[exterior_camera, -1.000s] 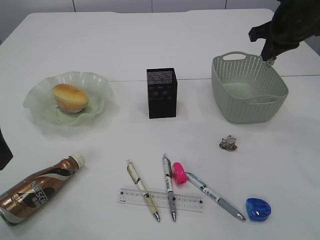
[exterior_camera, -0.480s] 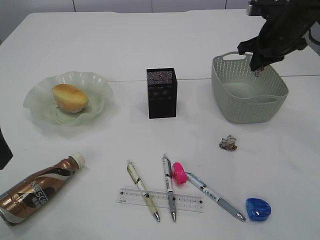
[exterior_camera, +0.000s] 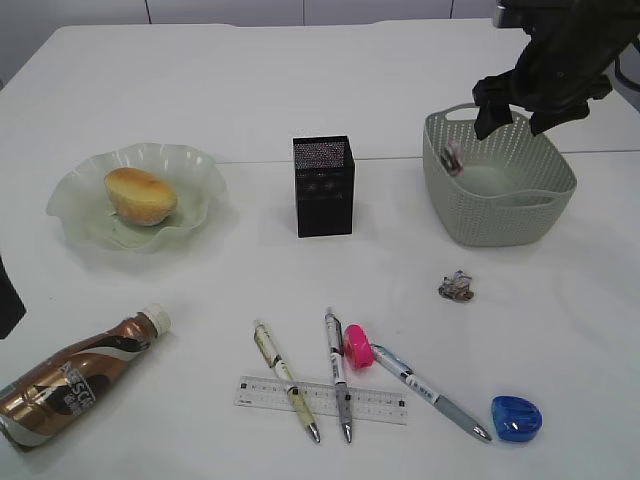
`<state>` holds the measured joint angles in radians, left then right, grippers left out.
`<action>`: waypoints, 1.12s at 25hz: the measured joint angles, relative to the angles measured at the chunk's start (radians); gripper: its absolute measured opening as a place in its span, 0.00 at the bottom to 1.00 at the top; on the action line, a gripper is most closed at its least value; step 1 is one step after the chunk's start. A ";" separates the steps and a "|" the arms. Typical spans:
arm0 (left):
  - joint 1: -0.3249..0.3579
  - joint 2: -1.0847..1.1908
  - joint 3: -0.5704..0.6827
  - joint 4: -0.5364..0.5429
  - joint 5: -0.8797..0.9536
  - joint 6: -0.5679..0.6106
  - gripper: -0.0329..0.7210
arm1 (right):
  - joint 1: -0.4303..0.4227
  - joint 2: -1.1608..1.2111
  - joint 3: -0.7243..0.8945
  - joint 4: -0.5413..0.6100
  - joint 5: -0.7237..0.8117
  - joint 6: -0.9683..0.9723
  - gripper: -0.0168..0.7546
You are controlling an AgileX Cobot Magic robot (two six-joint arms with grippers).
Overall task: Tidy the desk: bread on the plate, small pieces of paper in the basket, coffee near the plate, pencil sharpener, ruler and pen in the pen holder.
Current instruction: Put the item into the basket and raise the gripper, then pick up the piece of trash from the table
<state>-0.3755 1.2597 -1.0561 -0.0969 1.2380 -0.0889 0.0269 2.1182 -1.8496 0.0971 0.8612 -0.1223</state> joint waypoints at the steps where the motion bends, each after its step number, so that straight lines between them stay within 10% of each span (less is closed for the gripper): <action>1: 0.000 0.000 0.000 0.000 0.000 0.000 0.66 | 0.000 0.000 0.000 0.002 0.003 0.000 0.82; 28: 0.000 0.000 0.000 -0.005 0.000 -0.016 0.66 | 0.004 -0.009 -0.159 0.161 0.368 0.015 0.75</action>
<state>-0.3755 1.2597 -1.0561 -0.1023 1.2380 -0.1054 0.0313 2.1090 -2.0082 0.2581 1.2290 -0.1073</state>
